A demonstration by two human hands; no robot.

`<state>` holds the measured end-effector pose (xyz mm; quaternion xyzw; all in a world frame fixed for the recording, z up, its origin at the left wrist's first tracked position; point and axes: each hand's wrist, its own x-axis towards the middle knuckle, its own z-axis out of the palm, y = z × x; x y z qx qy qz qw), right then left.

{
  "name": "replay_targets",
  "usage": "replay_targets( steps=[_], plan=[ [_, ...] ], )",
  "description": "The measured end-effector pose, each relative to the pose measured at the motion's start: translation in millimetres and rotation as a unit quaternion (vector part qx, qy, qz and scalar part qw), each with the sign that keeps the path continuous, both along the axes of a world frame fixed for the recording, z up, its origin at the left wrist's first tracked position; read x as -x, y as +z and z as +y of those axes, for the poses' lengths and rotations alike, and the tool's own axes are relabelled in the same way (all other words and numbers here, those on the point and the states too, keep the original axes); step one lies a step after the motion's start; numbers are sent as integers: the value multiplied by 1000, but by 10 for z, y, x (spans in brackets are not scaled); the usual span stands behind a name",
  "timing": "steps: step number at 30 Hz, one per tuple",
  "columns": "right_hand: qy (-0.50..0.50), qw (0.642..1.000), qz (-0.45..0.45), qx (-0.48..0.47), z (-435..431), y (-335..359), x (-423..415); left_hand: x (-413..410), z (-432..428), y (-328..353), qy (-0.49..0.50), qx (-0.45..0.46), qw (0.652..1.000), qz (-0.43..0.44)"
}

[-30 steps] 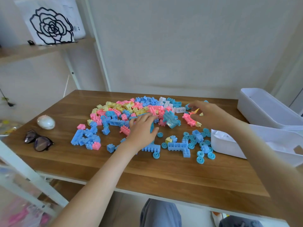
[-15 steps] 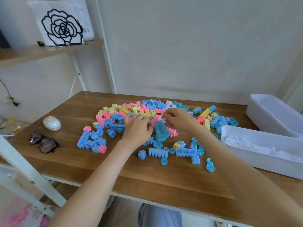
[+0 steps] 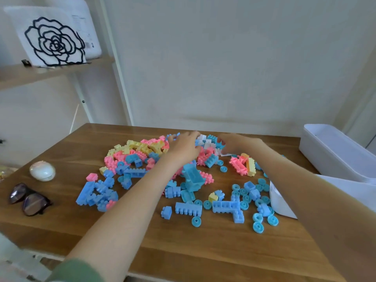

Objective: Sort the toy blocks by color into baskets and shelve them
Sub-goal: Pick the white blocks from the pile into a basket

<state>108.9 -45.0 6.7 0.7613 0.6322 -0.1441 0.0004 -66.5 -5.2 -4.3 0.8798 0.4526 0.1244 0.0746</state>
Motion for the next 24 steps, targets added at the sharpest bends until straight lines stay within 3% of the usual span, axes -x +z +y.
replay_targets(
  steps=[7,16,20,24],
  plan=[
    [54,998,-38,22,96,-88,-20,-333,108,-217,-110,35,985,127],
    [125,990,-45,47,69,-151,71,-237,56,-207,-99,60,985,124],
    [108,992,-19,63,-37,-86,48,-128,2,-146,-84,69,984,142],
    [72,997,-19,22,-143,-51,11,-37,-72,-123,-58,86,985,139]
  ],
)
